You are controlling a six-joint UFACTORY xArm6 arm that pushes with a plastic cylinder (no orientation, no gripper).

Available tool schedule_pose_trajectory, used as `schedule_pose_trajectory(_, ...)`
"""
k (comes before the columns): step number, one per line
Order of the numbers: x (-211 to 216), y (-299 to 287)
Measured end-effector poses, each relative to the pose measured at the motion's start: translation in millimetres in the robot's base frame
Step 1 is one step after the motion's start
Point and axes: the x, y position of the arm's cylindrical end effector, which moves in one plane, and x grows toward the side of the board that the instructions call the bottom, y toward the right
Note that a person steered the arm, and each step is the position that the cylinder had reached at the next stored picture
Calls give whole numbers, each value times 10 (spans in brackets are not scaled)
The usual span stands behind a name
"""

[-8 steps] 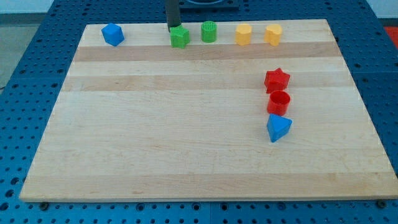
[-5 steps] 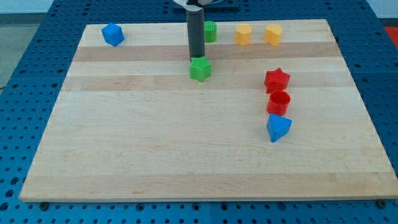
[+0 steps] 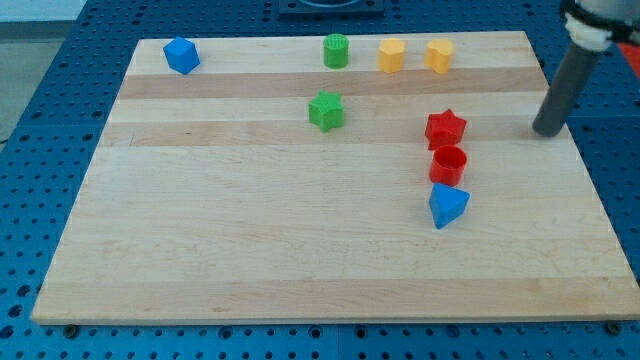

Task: Push the red circle to the bottom left of the green star

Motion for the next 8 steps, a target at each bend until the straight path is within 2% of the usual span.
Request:
schedule_pose_trajectory(1,284,-417)
schedule_pose_trajectory(2,311,-1444)
schedule_pose_trajectory(4,759,-1380)
schedule_pose_trajectory(5,887,-2230)
schedule_pose_trajectory(6,770,-2907)
schedule_pose_trajectory(7,604,-3257)
schedule_pose_trajectory(8,499,-3145)
